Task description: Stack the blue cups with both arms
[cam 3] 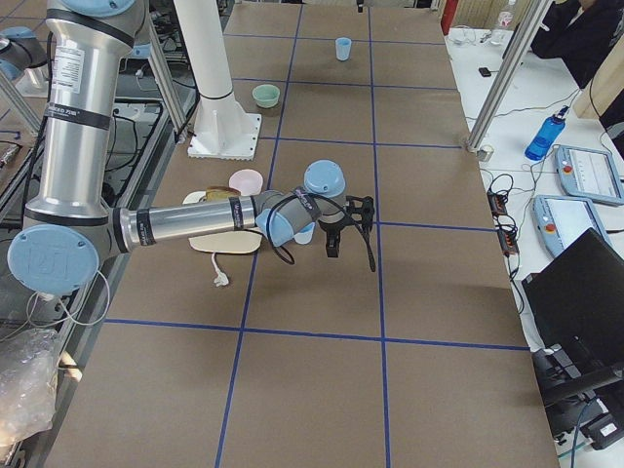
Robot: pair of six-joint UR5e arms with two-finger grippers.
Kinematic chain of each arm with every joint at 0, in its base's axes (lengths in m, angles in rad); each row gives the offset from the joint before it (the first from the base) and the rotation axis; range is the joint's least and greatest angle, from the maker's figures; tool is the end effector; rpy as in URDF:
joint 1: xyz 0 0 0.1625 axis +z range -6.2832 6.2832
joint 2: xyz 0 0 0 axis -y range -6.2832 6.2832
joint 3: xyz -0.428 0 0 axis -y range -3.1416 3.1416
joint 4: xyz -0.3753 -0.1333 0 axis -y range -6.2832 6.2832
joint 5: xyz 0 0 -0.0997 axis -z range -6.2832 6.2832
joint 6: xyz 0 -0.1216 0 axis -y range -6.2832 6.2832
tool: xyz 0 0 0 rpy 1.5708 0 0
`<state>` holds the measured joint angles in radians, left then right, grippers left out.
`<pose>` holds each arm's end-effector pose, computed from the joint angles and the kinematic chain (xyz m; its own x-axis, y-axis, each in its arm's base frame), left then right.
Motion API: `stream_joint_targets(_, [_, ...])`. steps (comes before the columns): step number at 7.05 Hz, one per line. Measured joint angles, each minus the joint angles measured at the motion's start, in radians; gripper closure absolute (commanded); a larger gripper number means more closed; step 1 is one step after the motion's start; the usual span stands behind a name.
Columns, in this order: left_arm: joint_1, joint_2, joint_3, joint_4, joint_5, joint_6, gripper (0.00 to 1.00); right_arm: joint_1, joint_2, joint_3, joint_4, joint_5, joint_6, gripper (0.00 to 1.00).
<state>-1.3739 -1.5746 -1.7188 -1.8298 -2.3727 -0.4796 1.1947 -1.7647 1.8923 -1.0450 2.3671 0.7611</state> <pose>0.0524 -0.4971 0.5714 0.6379 -0.0445 -0.7688 0.1296 0.9903 0.0503 -0.1114 -0.4083 0.5416 0.5566 0.0308 0.8302 -0.1274 0.9907 0.0487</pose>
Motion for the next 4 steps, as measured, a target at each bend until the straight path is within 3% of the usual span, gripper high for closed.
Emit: stream_joint_targets(4, [0.051,0.009,0.083,-0.175,0.018,-0.078,0.02,-0.108,-0.128,0.009,0.147,-0.029,0.03,0.0])
